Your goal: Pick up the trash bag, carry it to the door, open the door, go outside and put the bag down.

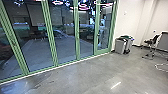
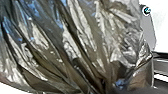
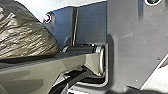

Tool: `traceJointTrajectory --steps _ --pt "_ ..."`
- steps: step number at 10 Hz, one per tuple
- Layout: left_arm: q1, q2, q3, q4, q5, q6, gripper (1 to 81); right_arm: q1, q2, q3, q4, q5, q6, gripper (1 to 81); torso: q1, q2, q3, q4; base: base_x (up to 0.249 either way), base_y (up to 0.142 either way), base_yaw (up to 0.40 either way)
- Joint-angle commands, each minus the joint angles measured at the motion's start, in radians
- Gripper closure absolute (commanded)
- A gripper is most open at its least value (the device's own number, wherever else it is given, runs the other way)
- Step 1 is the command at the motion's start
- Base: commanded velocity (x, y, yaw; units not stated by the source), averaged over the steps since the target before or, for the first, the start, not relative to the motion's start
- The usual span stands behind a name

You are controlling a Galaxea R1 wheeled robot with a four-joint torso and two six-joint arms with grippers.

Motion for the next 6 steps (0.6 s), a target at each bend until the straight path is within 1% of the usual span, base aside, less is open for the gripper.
traceJointTrajectory --steps 1,2,3,4,5,6 --pt "-0.053 -0.005 0.0 -0.003 0.086 0.001 81.1 0.044 0.013 0.007 -0.005 -0.062 -0.003 1.0 0.0 0.0 0.044 -0.079 0.153 -0.068 0.0" --pt "-0.053 -0.005 0.0 -0.004 0.086 0.001 81.1 0.044 0.013 0.007 -0.006 -0.062 -0.003 1.0 0.0 0.0 0.006 -0.012 0.153 -0.068 0.0" --pt "-0.053 -0.005 0.0 -0.004 0.086 0.001 81.1 0.044 0.013 0.007 -0.005 -0.062 -0.003 1.0 0.0 0.0 0.012 -0.036 0.153 -0.068 0.0" --pt "-0.053 -0.005 0.0 -0.003 0.086 0.001 81.1 0.044 0.013 0.007 -0.005 -0.06 -0.003 1.0 0.0 0.0 0.014 -0.05 0.153 -0.068 0.0" --pt "-0.053 -0.005 -0.002 -0.003 0.086 0.001 81.1 0.044 0.013 0.007 -0.004 -0.062 -0.003 1.0 0.0 0.0 0.015 -0.052 0.153 -0.068 0.0" --pt "-0.053 -0.003 0.0 -0.003 0.086 0.001 81.1 0.046 0.013 0.007 -0.004 -0.062 -0.003 1.0 0.0 0.0 0.015 -0.051 0.153 -0.068 0.0"
